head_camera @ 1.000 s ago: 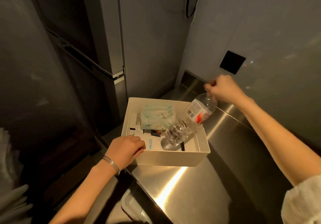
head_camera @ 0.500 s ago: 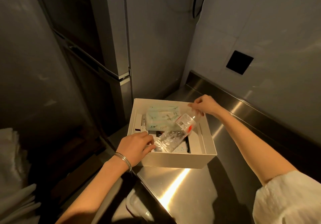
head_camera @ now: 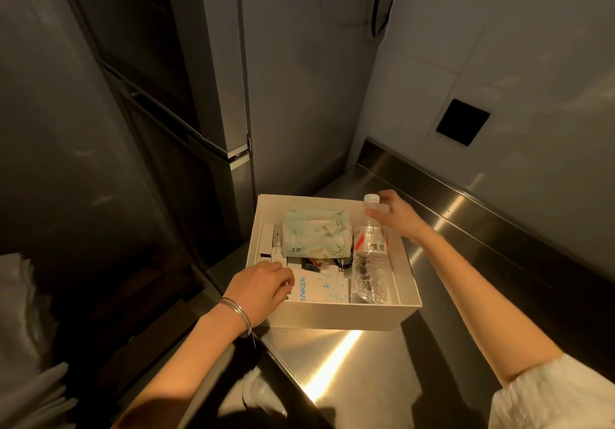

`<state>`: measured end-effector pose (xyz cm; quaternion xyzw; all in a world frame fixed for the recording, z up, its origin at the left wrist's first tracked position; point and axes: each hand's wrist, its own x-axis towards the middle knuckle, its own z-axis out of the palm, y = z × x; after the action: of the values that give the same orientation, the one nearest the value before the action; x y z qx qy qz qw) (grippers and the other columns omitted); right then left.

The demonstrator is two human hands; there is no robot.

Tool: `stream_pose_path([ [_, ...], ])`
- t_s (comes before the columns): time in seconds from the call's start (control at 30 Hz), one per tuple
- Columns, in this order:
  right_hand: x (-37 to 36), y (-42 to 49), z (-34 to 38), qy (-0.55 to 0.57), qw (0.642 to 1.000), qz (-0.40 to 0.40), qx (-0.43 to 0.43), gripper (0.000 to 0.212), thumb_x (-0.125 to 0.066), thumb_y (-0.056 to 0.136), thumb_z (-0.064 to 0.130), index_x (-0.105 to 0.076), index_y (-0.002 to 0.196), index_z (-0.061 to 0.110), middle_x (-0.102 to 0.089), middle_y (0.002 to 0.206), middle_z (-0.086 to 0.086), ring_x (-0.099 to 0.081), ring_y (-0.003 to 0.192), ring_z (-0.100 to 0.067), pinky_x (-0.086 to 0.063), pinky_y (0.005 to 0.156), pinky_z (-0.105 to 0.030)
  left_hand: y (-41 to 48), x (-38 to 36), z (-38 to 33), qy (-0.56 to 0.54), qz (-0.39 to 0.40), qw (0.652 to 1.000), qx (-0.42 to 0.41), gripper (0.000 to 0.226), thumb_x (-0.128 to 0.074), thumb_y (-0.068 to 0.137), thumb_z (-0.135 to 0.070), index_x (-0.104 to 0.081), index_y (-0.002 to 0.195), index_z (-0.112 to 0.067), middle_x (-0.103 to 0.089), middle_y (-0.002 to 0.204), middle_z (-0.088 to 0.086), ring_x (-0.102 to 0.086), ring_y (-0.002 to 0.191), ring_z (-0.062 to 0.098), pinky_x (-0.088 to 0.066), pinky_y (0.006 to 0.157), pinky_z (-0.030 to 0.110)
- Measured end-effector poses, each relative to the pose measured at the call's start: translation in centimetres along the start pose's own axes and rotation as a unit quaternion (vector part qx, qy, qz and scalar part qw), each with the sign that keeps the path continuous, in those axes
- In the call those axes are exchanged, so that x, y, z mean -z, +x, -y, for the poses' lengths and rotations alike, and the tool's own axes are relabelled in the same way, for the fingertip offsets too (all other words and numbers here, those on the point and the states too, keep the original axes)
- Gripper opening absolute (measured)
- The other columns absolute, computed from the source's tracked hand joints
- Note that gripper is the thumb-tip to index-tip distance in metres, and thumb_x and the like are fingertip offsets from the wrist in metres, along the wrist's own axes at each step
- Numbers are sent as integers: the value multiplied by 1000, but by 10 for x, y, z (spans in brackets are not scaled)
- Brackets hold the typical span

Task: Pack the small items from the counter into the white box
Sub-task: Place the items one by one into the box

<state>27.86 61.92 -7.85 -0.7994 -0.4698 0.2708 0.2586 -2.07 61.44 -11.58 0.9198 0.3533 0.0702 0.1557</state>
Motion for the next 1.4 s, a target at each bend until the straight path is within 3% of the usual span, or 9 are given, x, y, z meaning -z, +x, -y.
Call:
stream_pose_path([
  [0.27,-43,-47,-7,7,999,-39,15,100,-83,64,17,-18,140,18,-23,144,-13,-35,128,-29,-39,101,-38,5,8,11,27,-56,998,-28,10,-59,85,-18,-66,93,-17,-66,93,2,-57,93,24,-44,72,31],
  [0.43,-34,-38,-1,-94,995,18,-26,99,-79,70,16,-13,143,16,-19,146,-19,-41,126,-37,-40,100,-44,6,13,15,60,-19,998,0,21,-48,93,-24,-58,112,-23,-57,116,-3,-45,110,15,-40,91,25],
  [0.6,-41,-57,26,-343,913,-115,189,36,-65,83,16,-54,116,9,-42,136,-13,-51,112,-30,-51,81,-34,-4,21,18,88,-34,996,3,19,-70,78,-16,-67,96,-19,-64,101,-1,-53,99,19,-47,81,28],
  [0.73,-85,-60,41,-297,871,227,318,31,-63,85,20,-60,115,13,-60,120,-5,-57,107,-21,-51,91,-36,-10,26,20,111,-6,994,13,20,-64,82,-16,-65,103,-19,-62,108,0,-49,106,19,-44,87,28],
  [0.9,-136,-33,46,-311,853,292,301,80,-73,76,33,-31,142,16,-42,135,-8,-44,118,-24,-42,96,-33,-11,23,20,126,4,992,25,26,-47,93,-24,-57,116,-21,-53,123,-4,-36,119,14,-34,96,23],
  [1.0,-138,-31,46,-300,860,305,277,74,-73,75,36,-38,137,13,-48,134,-9,-47,119,-26,-40,97,-34,-13,22,20,142,6,989,27,28,-44,94,-27,-55,120,-23,-52,125,-5,-33,121,14,-32,98,22],
  [1.13,-106,-37,31,-262,897,179,309,31,-63,85,25,-61,115,15,-62,115,-4,-58,106,-24,-51,87,-35,-13,18,22,136,7,990,41,29,-43,95,-30,-53,122,-25,-50,127,-8,-32,122,12,-31,101,21],
  [1.23,-81,-29,21,-264,901,-14,343,39,-66,83,19,-57,120,15,-54,128,-8,-50,117,-26,-46,93,-37,-6,14,19,134,-2,990,32,26,-45,94,-27,-57,117,-23,-55,121,-6,-39,117,15,-36,96,25],
  [1.4,-84,-7,22,-365,894,-8,261,21,-55,89,19,-62,108,11,-64,111,-10,-60,96,-26,-52,83,-36,8,6,14,124,-50,991,0,11,-77,68,-14,-71,74,-21,-68,79,0,-59,82,22,-49,64,33],
])
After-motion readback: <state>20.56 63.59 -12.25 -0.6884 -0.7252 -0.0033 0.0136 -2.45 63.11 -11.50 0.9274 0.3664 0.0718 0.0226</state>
